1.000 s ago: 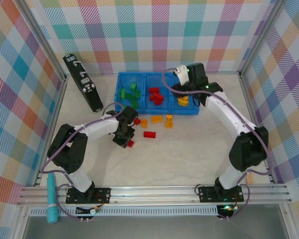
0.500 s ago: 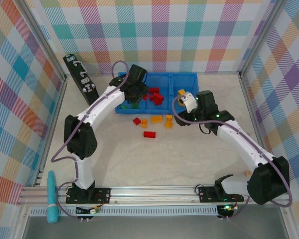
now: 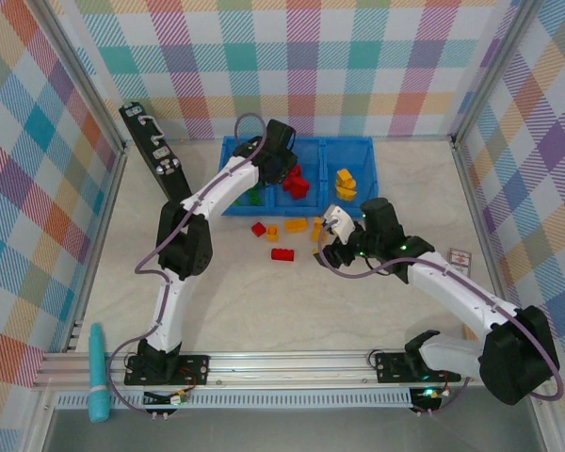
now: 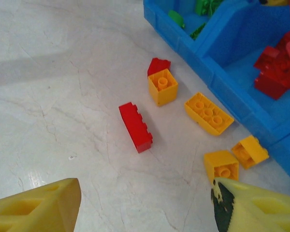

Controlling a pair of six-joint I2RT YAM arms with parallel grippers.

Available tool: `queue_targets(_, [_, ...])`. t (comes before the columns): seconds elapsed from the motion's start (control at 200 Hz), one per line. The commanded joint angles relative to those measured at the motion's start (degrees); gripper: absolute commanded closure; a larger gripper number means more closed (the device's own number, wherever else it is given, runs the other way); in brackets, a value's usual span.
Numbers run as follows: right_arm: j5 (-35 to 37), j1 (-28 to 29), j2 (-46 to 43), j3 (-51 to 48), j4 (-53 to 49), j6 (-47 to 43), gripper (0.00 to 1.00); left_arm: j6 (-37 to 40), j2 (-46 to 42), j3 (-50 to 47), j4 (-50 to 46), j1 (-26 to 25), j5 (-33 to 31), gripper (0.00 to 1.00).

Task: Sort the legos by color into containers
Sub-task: Place the lego in the container, then pick up the lego from the center of the table.

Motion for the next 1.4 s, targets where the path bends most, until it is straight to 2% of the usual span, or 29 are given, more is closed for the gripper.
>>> queue_targets(0.0, [-3.8, 0.3, 2.0, -1.3, 5.7, -1.5, 0.27, 1.3, 1.6, 3.1, -0.1, 0.4, 1.0, 0.64])
queue_targets(0.165, [-5.6, 0.7, 6.8, 0.6, 7.1, -2.1, 0.27, 2.0, 2.7, 3.6, 1.2, 0.6, 2.7, 0.53])
queue_targets(0.29, [-5.1, 2.1, 9.6, 1.5, 7.3, -4.4, 0.26, 4.5, 1.6, 3.9, 3.2, 0.7, 3.0, 0.39])
queue_targets(0.585, [-3.6, 5.9, 17.8, 4.9, 7.3, -11.8, 0.22, 15.5, -9.5, 4.0, 9.1, 1.8, 3.2, 0.32])
queue_targets(0.765, [-3.7, 8.4, 24.4, 10.3, 4.4, -16.4, 0.21, 25.5, -20.2, 1.3, 8.4, 4.1, 4.4, 0.28])
queue_targets(0.905, [-3.7, 9.7, 29.3, 13.9, 3.0, -19.1, 0.2, 31.5, -33.1, -10.0, 11.2, 7.9, 2.7, 0.26])
queue_targets(1.06, [-3.1, 10.8, 34.8, 18.4, -0.2, -22.4, 0.2, 34.6, -48.5, -24.4, 14.3, 14.1, 2.2, 0.24])
queue_targets(1.205, [-0.1, 11.4, 38.9, 20.6, -2.4, -24.6, 0.21, 41.5, -59.1, -30.7, 11.6, 17.5, 0.1, 0.2])
queue_targets(1.395, [7.6, 12.5, 43.8, 23.7, -5.6, -26.2, 0.3, 52.2, -67.2, -33.3, 6.3, 18.4, -0.8, 0.14])
